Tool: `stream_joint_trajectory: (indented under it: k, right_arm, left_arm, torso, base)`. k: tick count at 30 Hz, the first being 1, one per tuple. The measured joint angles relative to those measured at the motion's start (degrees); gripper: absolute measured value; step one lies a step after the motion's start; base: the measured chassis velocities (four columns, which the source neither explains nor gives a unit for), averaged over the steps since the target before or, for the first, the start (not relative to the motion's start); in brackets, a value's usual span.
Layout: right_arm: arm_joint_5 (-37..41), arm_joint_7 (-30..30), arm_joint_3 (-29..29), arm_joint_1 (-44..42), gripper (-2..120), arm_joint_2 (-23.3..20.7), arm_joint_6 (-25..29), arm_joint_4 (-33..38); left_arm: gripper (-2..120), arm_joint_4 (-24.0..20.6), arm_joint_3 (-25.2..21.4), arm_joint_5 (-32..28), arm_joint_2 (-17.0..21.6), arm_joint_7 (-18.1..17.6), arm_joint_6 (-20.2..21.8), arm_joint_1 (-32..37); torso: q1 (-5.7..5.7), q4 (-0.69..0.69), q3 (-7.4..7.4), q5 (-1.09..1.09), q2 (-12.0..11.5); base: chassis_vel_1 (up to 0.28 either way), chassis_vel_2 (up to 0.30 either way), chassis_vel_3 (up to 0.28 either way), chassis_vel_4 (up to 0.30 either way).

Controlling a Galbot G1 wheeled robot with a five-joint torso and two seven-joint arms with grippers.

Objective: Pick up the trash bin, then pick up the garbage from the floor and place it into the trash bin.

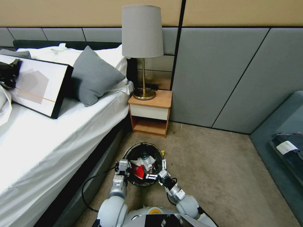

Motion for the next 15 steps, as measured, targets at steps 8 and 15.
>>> stream_joint_trajectory:
  k: [8, 15]
  right_arm:
    - [-2.1, 9.6, 5.5, -5.8, 100, 3.6, -2.1, 8.1]
    - [-2.0, 12.0, 11.9, -9.9, 100, 5.9, -1.5, 8.2]
  left_arm:
    - [2, 0.7, -0.9, -0.8, 0.1, -0.3, -0.1, -0.4]
    - [2, 0.5, -1.5, -1.6, 0.5, -0.6, -0.2, -0.4]
  torso:
    - [0.0, 0.0, 0.0, -0.01, 0.0]
    - [0.0, 0.0, 0.0, 0.0, 0.0]
  base:
    - [0.0, 0.0, 0.0, 0.0]
    - [0.0, 0.0, 0.0, 0.0]
